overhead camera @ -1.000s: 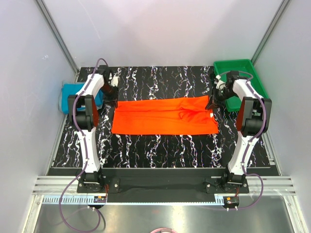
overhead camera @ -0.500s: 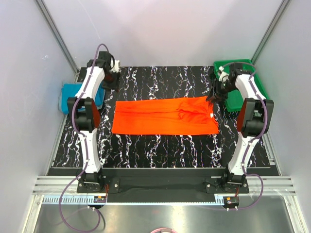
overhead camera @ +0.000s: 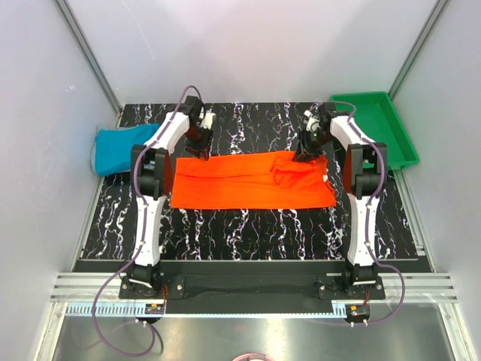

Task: Fold and stack the t-shirts
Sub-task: Fold the tshirt

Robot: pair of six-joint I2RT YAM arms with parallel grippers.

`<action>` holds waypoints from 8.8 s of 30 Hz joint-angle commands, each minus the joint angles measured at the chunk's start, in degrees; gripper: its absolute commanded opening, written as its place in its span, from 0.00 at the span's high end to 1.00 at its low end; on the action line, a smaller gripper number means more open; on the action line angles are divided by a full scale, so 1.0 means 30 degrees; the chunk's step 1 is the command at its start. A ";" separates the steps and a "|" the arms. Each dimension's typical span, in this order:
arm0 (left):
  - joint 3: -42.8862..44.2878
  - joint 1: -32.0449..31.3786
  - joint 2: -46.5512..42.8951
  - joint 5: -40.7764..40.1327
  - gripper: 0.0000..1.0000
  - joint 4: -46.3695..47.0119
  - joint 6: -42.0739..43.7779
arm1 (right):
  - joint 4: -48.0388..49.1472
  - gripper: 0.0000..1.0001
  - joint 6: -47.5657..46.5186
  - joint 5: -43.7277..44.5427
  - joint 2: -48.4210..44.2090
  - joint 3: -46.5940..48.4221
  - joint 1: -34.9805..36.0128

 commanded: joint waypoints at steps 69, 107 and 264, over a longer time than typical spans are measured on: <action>-0.2287 -0.1591 -0.1281 0.4937 0.63 -0.0535 -0.0918 | -0.0254 0.59 -0.0347 0.0442 -0.1376 0.0098 0.3759; -0.3779 -0.1737 -0.3420 0.4791 0.62 -0.1120 -0.0128 | 0.0357 0.59 0.0502 0.2023 -0.3779 -0.1658 0.2004; -1.0488 0.0343 -0.8661 0.2125 1.00 -0.1707 0.1220 | 0.1179 0.65 0.2375 0.5715 -0.4074 -0.4093 -0.1690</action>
